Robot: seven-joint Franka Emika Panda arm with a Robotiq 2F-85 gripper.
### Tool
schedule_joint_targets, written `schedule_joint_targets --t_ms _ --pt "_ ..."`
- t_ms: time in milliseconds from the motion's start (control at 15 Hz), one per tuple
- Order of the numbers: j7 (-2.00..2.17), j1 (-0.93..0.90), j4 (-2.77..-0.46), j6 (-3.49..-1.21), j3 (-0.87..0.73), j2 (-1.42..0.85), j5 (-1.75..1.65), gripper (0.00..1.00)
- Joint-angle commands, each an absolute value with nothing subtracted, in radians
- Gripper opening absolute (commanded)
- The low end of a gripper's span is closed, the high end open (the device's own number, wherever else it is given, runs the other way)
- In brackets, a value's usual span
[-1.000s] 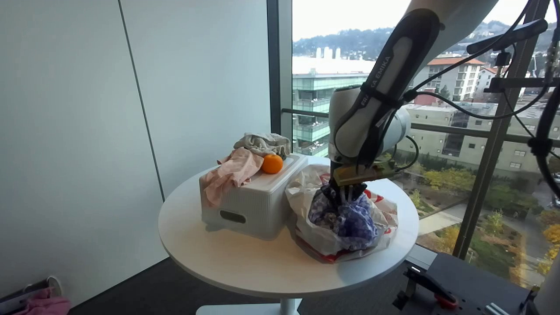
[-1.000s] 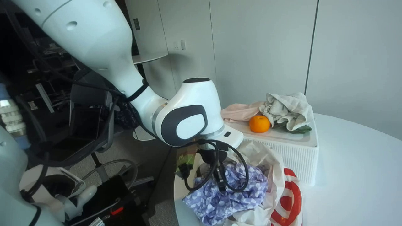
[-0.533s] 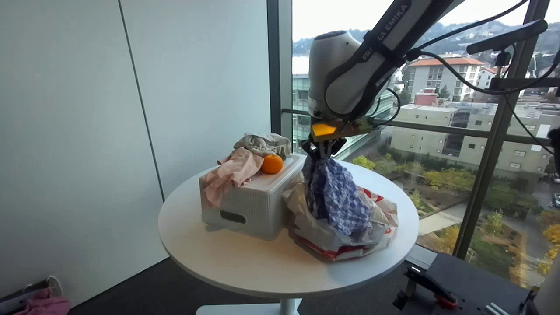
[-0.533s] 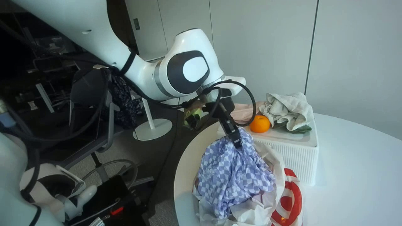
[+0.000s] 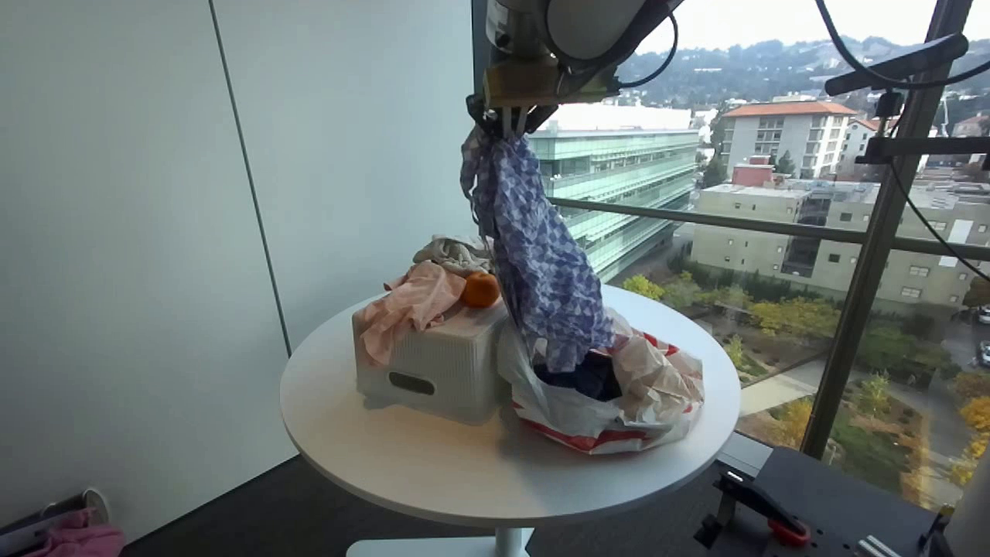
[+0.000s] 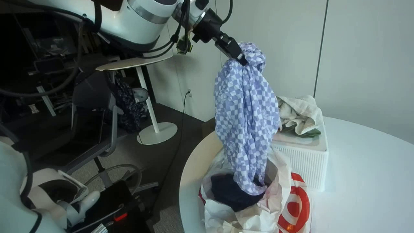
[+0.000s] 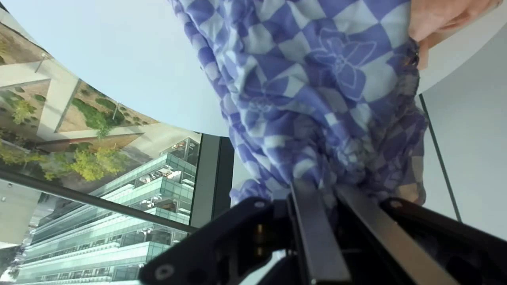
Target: Take the clothing out of the carrier bag
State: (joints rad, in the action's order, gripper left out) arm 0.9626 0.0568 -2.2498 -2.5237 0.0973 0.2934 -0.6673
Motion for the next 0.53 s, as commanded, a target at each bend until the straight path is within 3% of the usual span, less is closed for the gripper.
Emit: schedule_joint_targets --t_ms 0,267,467 --pt "1.087 0.070 -2.124 -2.539 0.209 0.295 -0.771 0.02" --pt "1.297 0.079 -1.976 -2.565 0.335 0.201 -1.037 0.02" --pt "1.436 0.290 -1.928 -2.594 0.556 0.147 -1.276 0.02"
